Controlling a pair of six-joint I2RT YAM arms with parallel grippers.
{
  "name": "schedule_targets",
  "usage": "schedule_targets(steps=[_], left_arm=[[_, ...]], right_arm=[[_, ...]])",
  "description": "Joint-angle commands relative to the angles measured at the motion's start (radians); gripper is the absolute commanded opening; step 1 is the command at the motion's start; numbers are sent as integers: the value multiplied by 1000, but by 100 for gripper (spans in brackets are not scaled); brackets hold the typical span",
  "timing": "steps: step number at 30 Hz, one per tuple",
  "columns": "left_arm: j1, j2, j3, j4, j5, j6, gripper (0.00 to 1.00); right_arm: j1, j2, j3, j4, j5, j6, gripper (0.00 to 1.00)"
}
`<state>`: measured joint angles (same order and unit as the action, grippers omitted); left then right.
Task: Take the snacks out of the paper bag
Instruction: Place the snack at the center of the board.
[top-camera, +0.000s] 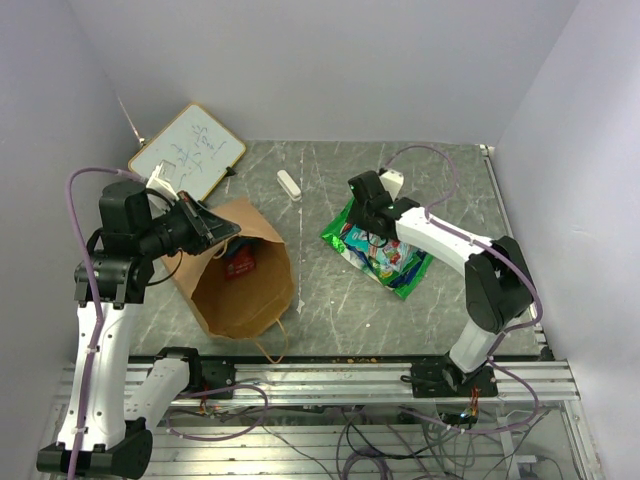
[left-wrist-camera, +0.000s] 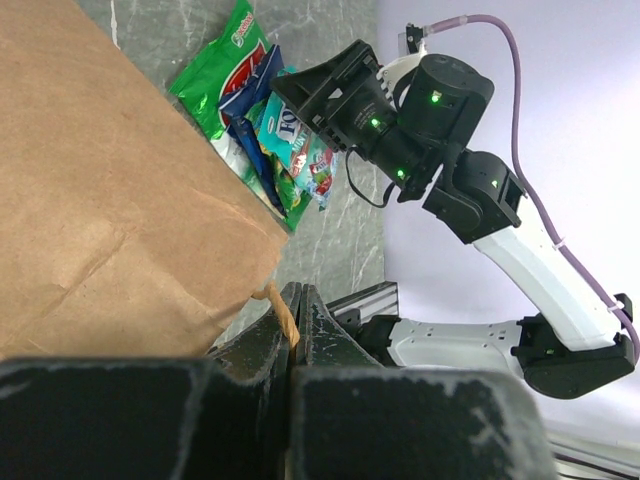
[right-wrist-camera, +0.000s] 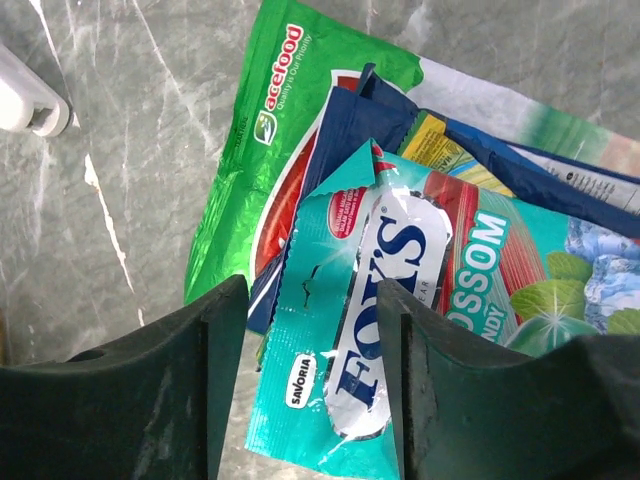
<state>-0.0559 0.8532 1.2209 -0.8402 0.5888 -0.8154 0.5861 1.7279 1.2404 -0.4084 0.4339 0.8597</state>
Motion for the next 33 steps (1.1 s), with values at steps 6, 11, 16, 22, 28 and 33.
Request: schedule_targets(steps=[6,11,16,22,28,33], left_arm=[[2,-5,-16,37,19,-9,7],[2,-3,-9,26,12,-2,7],[2,0,-4,18,6,5,7],[2,10,5,11,-2,15,7],[2,-5,2,-17,-24,23,7],[2,-50,-4,-89,-66,56,7]], right_arm=[[0,-70,51,56,-66,-216,58],[2,-126,31,100,-145,-320,59],[32,-210,-27,151,-261,-457,62],[175,-358,-148,288,-311,-650,64],[382,-475,-233,378,-474,-998,64],[494,-538,-299,435,-514,-1183,65]])
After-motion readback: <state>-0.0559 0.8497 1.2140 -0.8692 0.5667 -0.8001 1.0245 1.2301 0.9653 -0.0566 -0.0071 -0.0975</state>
